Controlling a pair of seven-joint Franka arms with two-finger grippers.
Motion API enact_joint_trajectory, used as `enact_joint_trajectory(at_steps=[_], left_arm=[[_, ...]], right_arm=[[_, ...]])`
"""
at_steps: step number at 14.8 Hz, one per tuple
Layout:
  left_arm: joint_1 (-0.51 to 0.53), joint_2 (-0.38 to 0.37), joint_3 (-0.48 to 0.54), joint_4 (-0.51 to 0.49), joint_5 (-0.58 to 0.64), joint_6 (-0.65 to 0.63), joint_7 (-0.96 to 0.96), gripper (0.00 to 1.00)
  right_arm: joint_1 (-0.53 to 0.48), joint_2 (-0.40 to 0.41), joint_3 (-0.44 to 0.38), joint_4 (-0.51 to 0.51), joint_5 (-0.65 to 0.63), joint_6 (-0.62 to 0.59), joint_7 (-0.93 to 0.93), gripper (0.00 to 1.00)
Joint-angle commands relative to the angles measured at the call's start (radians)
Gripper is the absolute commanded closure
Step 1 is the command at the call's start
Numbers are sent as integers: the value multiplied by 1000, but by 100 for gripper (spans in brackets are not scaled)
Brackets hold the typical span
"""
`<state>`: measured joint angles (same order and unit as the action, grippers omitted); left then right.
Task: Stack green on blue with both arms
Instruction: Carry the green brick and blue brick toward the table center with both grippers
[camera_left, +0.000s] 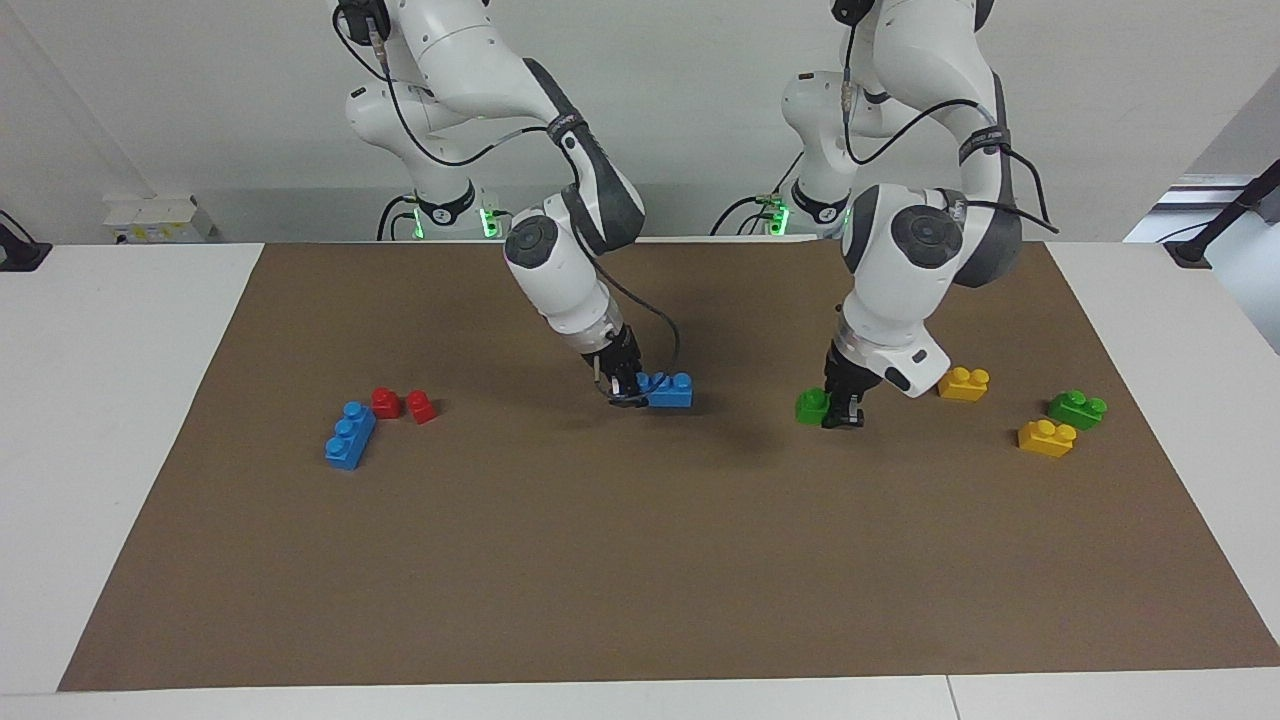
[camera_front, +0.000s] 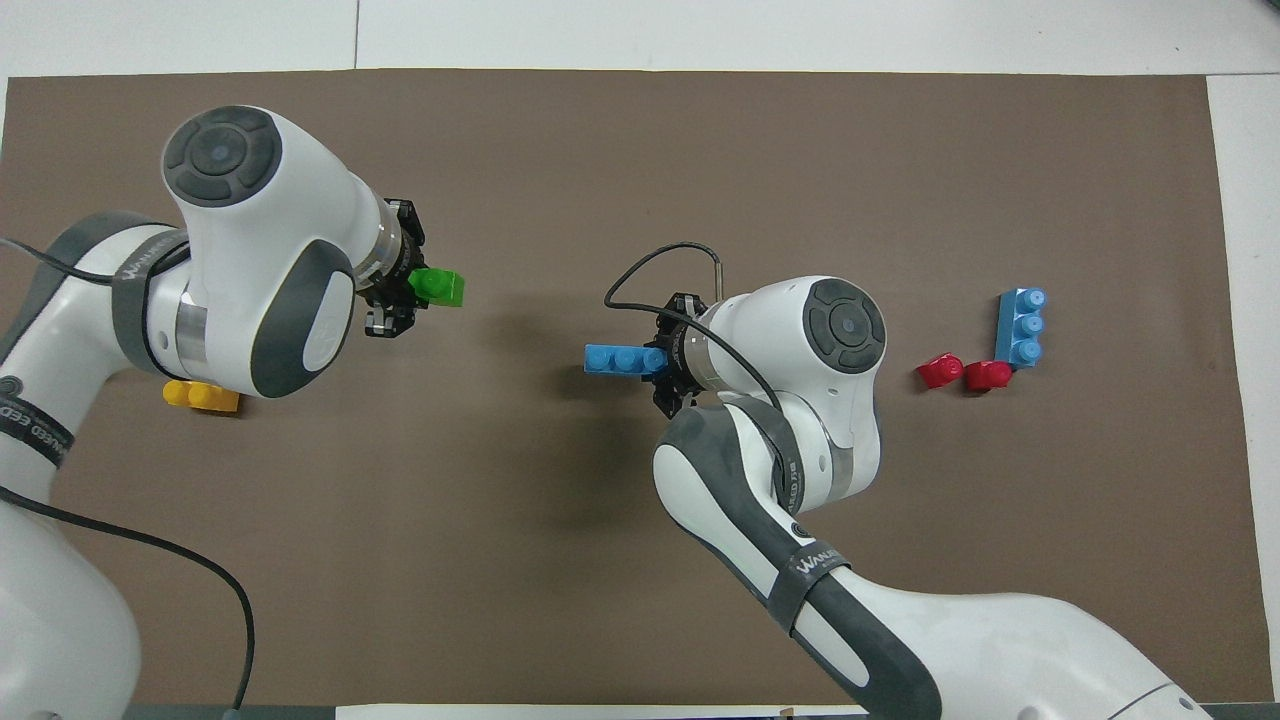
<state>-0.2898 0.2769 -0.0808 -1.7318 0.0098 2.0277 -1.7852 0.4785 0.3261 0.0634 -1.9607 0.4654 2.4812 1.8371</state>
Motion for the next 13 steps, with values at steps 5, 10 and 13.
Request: enact_joint_trajectory(at_steps=[5, 10, 13], left_arm=[[-150, -51, 16, -86, 15, 57, -262, 100], [-235, -84, 16, -172, 16, 157, -365, 100], [-268, -85, 16, -181, 16, 169, -411, 100]], right_arm=[[12, -1, 1, -84, 26, 110, -2, 100], [17, 16, 4, -87, 27, 130, -24, 100], [34, 30, 4, -93, 32, 159, -44, 100]])
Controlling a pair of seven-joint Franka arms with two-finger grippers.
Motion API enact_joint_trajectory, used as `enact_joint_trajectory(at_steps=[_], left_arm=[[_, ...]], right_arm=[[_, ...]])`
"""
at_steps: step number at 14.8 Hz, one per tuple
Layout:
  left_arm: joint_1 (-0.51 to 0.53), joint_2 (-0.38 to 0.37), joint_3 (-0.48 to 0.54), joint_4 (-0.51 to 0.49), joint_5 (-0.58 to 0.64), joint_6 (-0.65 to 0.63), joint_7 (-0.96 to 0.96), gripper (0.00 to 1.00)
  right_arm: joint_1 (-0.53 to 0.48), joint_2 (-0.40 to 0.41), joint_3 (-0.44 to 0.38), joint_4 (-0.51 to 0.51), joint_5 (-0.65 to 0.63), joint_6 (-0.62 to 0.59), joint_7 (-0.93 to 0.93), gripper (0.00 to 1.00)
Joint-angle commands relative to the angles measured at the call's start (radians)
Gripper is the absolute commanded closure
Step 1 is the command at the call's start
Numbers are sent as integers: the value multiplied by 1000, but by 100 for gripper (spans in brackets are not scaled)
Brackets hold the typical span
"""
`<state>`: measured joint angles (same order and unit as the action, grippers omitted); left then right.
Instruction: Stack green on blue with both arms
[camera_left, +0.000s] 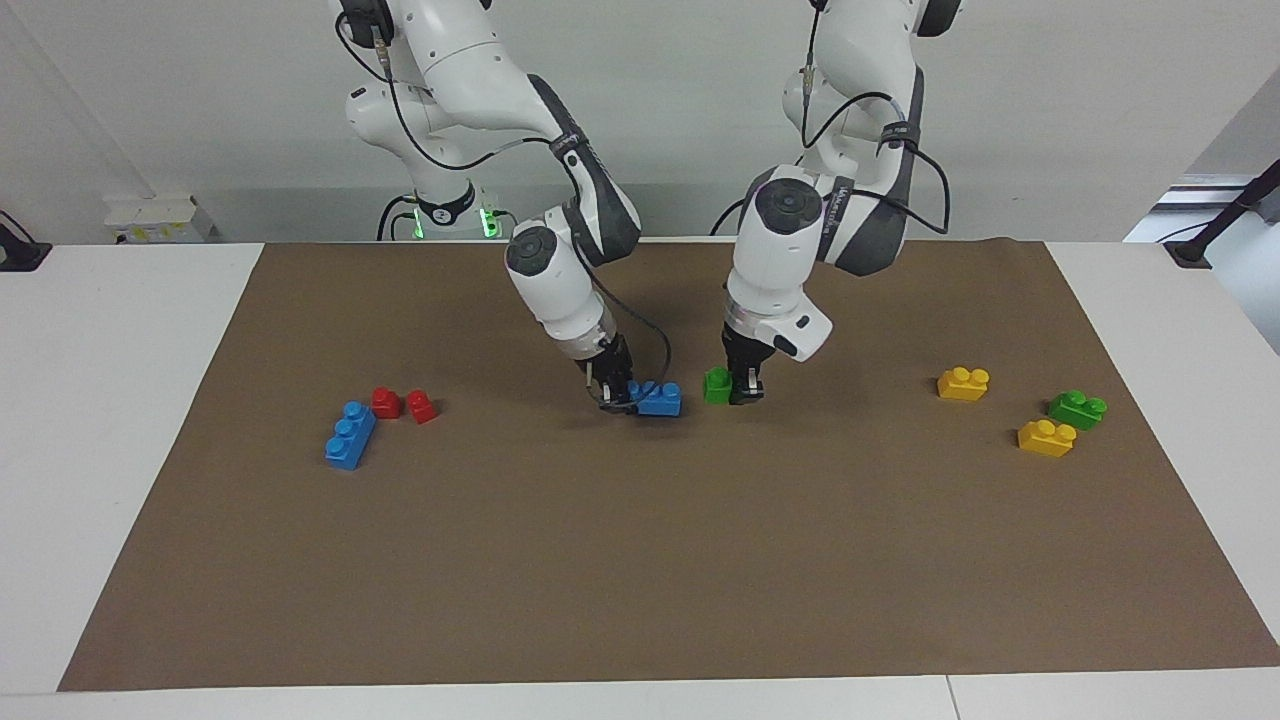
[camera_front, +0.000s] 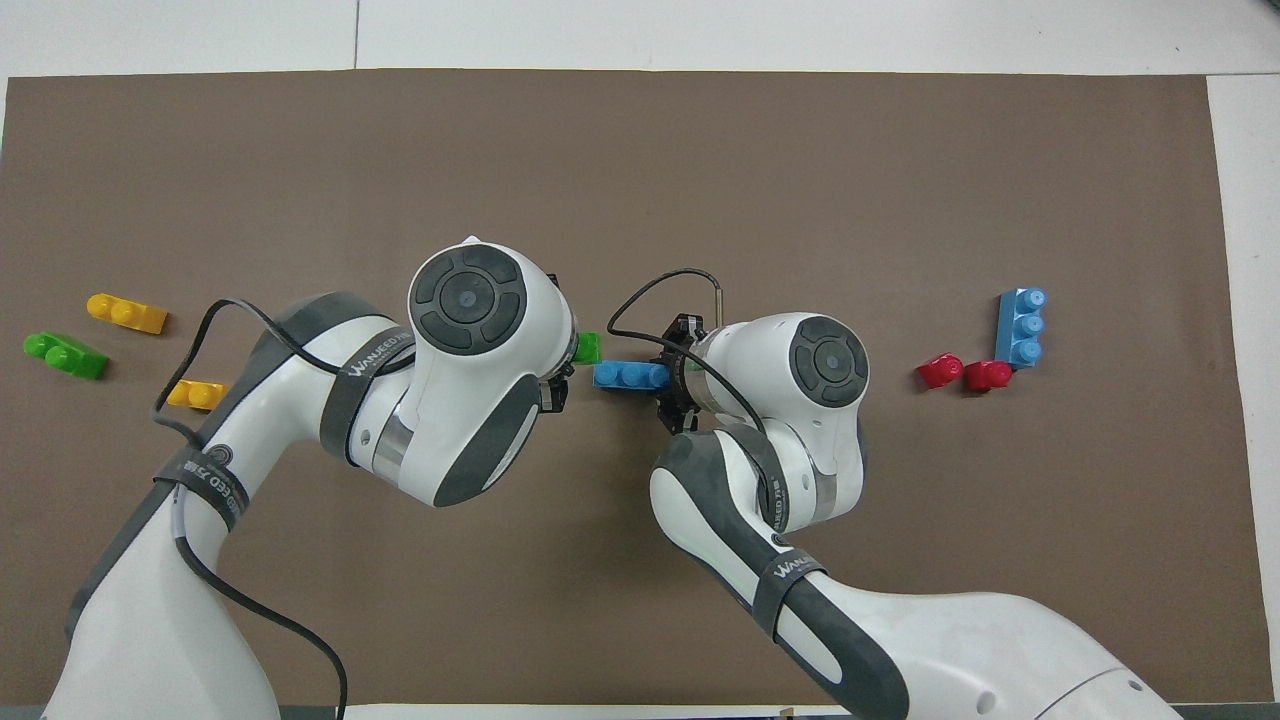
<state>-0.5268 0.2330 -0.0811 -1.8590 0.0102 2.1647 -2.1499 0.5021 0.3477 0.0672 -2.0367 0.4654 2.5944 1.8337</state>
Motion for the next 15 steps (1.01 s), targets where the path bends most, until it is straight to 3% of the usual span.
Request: enact_joint_trajectory(at_steps=[1, 8, 15], left_arm=[[-41, -41, 17, -57, 16, 43, -60, 100], [-58, -49, 17, -120, 51, 109, -88, 100], [-71, -34, 17, -121, 51, 133, -104, 100]], right_arm=[[12, 13, 0, -17, 42, 56, -43, 100], [13, 13, 0, -37, 107, 61, -139, 100], [12, 13, 0, -42, 107, 64, -149, 100]])
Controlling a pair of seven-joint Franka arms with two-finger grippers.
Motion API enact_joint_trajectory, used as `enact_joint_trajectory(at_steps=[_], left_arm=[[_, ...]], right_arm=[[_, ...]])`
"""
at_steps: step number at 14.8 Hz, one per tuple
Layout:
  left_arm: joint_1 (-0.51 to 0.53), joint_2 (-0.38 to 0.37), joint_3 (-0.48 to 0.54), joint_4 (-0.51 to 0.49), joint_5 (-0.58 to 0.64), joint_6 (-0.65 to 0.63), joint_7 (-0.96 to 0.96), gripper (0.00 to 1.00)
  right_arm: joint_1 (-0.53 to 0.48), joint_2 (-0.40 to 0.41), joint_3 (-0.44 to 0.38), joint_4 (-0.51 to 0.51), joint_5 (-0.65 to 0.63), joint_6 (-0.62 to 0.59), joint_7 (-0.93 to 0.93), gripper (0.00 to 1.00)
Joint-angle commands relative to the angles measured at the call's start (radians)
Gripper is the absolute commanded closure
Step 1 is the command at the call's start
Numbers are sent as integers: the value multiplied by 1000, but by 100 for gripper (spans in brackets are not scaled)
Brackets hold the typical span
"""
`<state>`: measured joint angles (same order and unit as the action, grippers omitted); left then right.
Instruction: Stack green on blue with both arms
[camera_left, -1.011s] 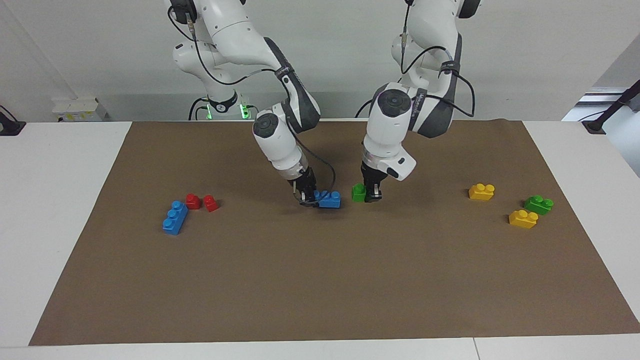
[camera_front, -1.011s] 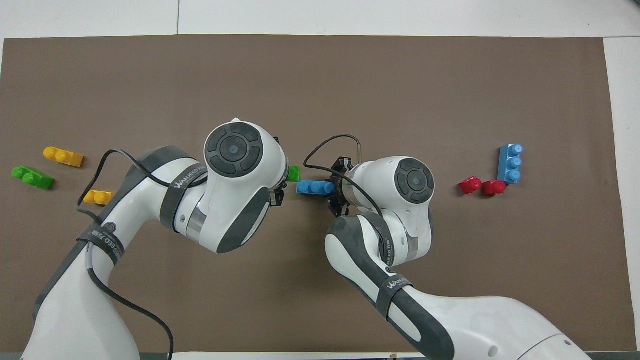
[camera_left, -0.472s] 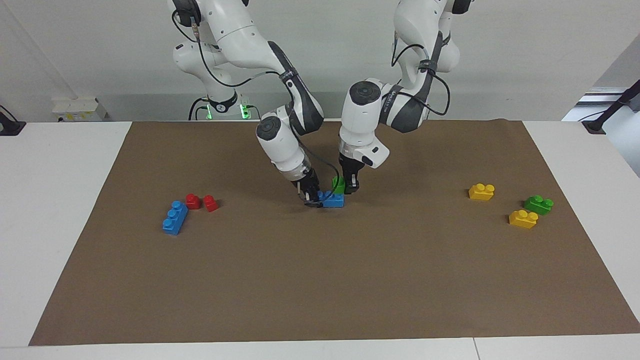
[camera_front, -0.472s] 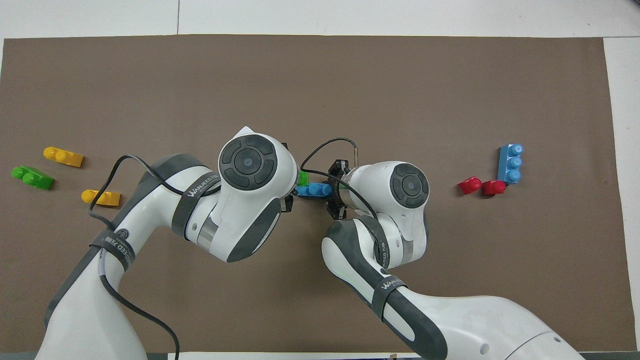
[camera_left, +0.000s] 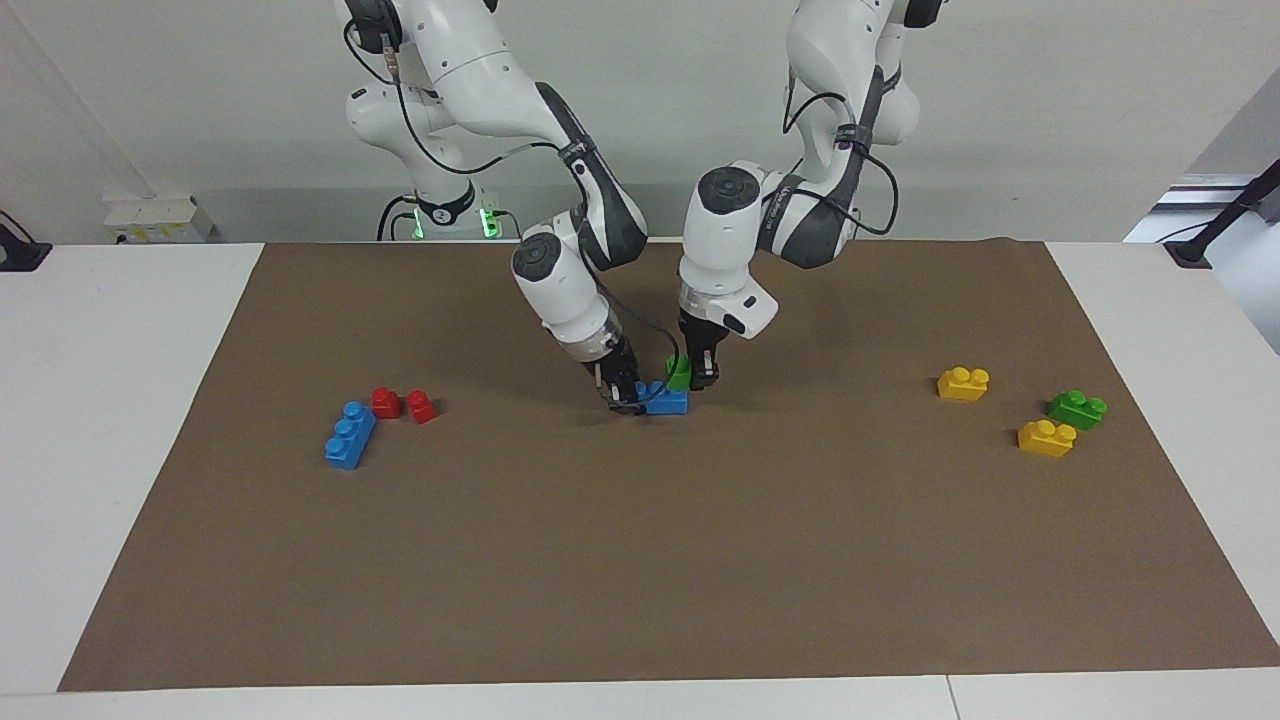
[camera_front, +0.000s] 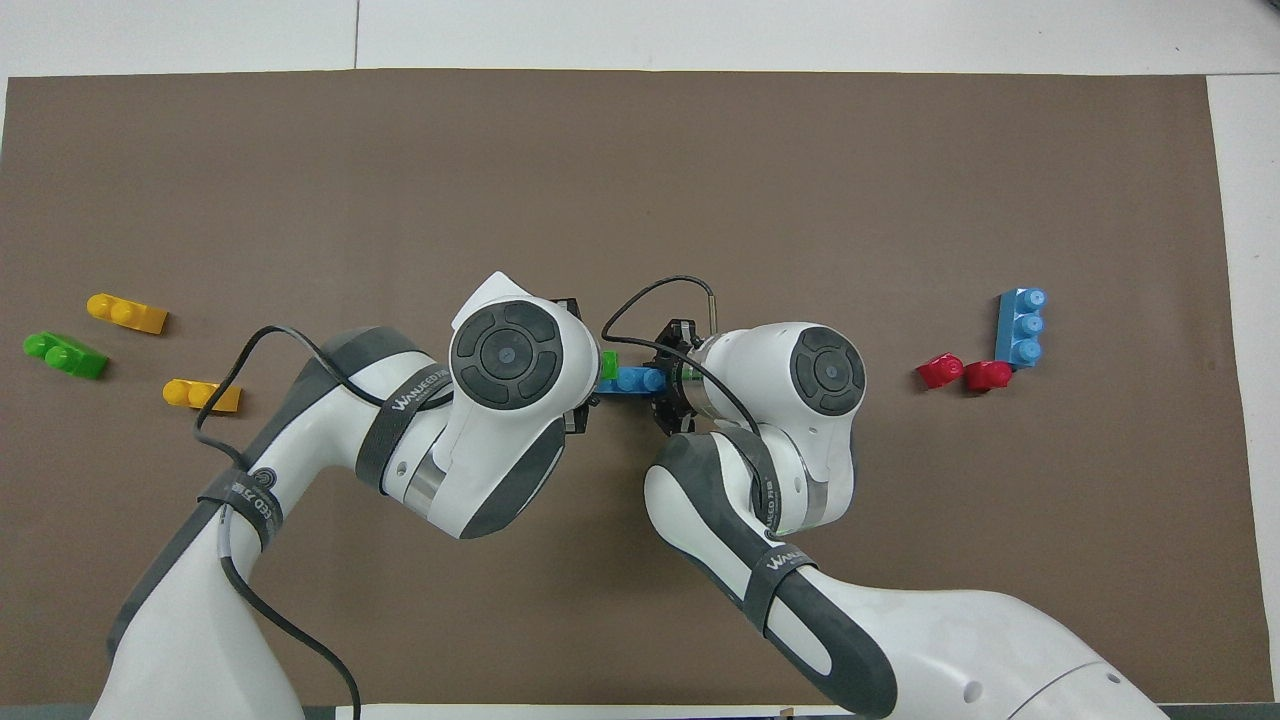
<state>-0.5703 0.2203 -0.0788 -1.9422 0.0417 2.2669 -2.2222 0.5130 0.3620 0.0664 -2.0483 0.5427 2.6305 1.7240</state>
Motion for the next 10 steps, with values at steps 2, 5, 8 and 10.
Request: enact_joint_trajectory(at_steps=[2, 5, 8, 10], left_arm=[[-34, -12, 14, -40, 27, 46, -42, 100], [-56, 10, 14, -43, 62, 75, -97, 100], [-56, 19, 14, -41, 72, 92, -109, 100], [-56, 20, 14, -43, 72, 94, -109, 100]], right_arm=[[1, -1, 1, -35, 29, 29, -40, 100], [1, -1, 1, -35, 29, 29, -41, 100], [-1, -1, 1, -35, 29, 29, -43, 100], [-1, -1, 1, -36, 29, 29, -46, 100]])
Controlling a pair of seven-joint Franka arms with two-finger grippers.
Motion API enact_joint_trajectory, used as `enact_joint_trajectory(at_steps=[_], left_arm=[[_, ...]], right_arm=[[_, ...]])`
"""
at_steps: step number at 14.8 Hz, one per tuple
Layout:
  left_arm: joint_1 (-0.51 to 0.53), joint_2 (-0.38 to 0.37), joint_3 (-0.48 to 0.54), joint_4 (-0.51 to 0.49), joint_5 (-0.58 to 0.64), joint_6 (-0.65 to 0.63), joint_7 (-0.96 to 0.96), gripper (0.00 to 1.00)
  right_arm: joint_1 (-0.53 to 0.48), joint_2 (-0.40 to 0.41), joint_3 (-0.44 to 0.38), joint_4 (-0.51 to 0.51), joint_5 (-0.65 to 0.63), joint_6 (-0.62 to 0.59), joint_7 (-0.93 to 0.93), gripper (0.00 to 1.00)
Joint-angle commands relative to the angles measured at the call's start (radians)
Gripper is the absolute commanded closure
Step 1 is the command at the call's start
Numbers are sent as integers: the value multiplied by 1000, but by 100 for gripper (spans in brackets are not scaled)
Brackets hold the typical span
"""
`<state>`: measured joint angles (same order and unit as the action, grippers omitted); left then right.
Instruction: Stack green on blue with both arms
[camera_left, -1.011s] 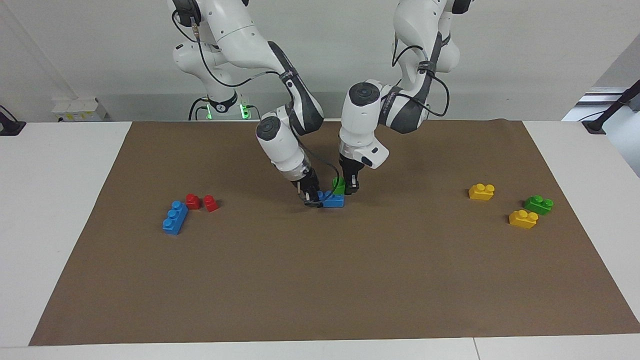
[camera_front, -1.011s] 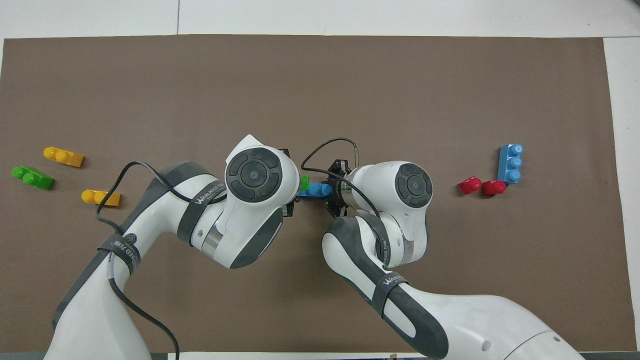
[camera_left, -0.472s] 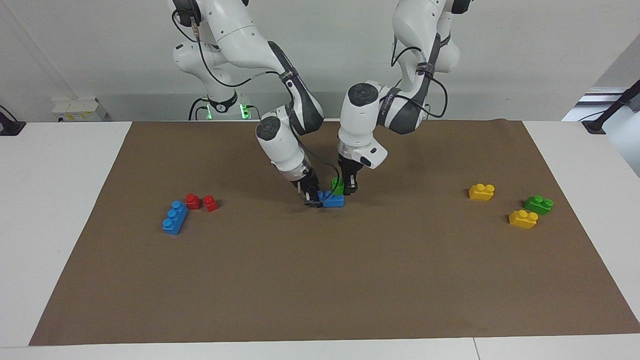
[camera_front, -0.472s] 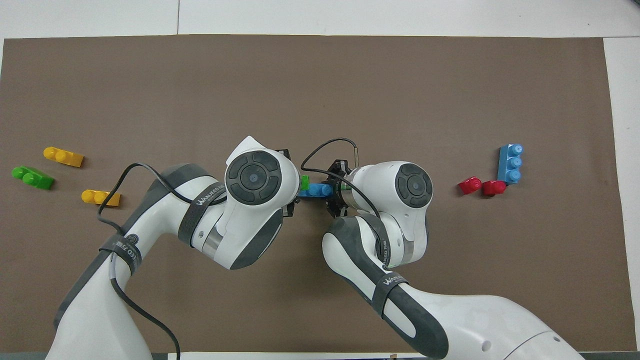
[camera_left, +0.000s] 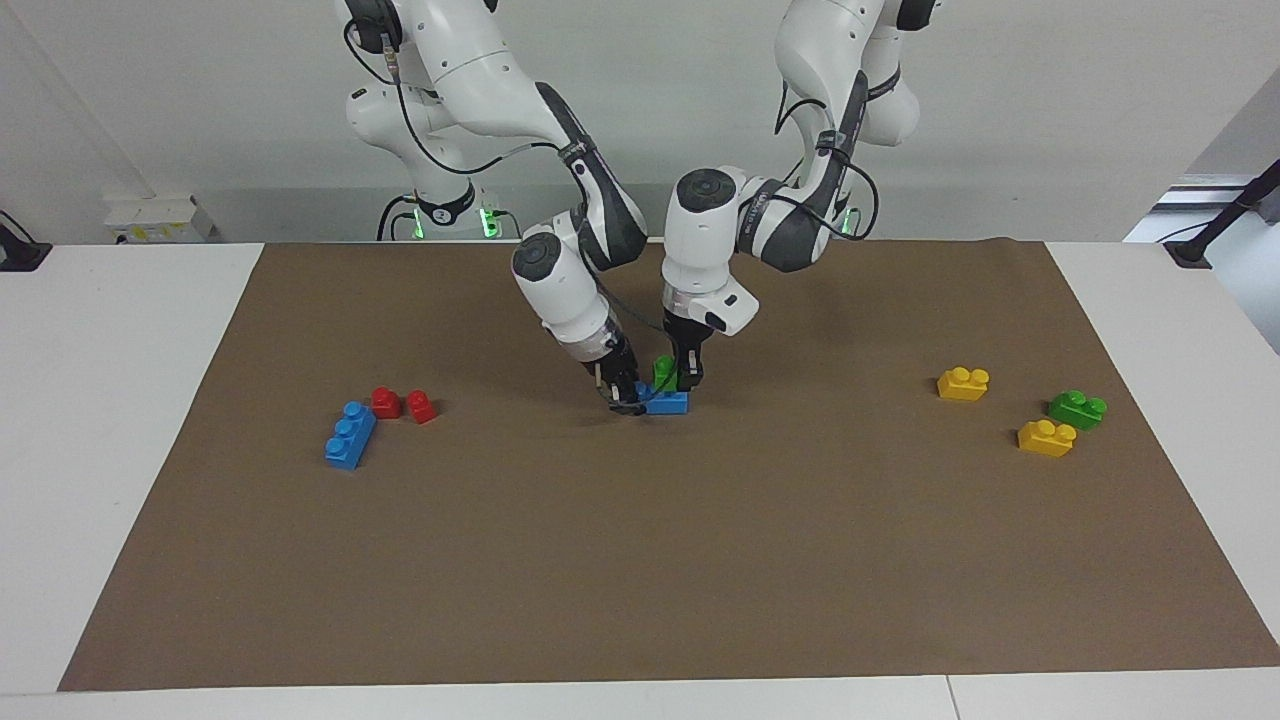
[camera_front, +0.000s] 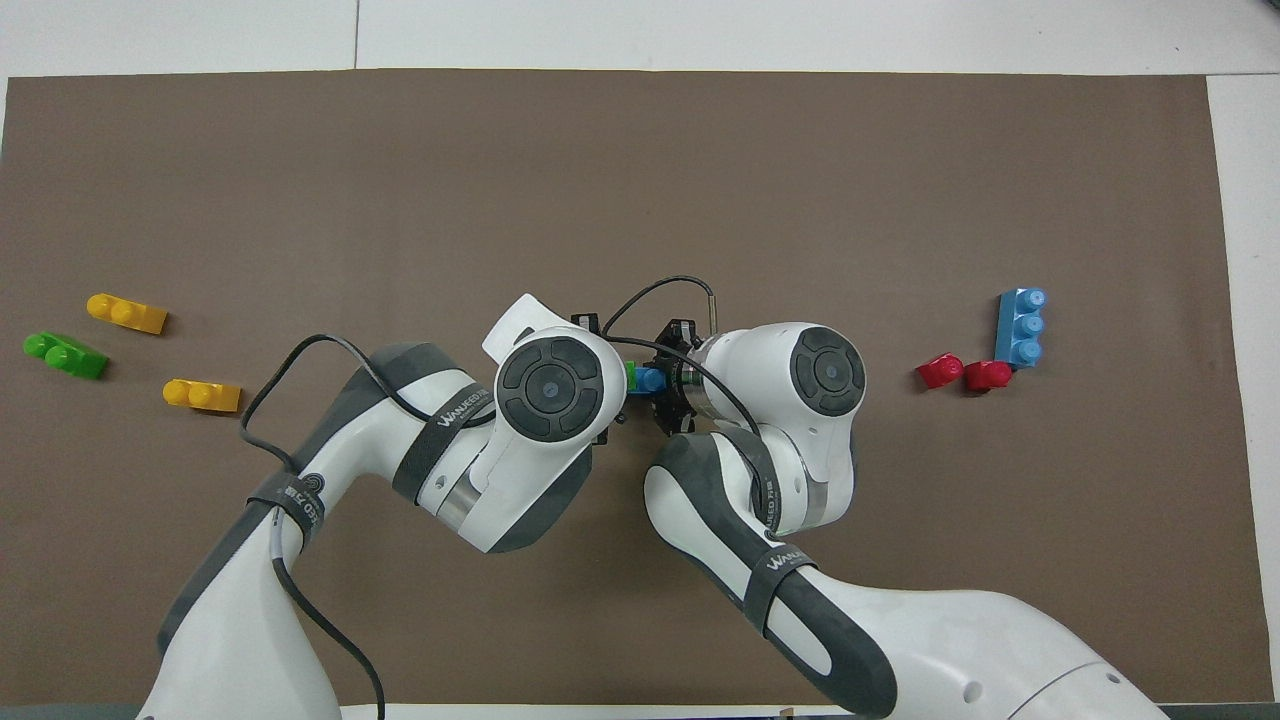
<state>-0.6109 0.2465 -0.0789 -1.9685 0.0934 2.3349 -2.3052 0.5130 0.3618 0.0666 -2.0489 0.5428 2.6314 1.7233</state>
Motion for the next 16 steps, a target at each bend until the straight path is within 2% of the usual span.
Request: enact_joint_trajectory(at_steps=[1, 10, 16], left_arm=[[-15, -1, 14, -15, 22, 27, -26, 100], [-15, 10, 16, -24, 37, 40, -28, 100], [-15, 43, 16, -26, 68, 87, -62, 100]], right_arm=[[-2, -1, 1, -36, 31, 29, -56, 100], [-8, -4, 1, -63, 31, 44, -65, 100], [-8, -6, 1, -63, 29, 44, -64, 100]])
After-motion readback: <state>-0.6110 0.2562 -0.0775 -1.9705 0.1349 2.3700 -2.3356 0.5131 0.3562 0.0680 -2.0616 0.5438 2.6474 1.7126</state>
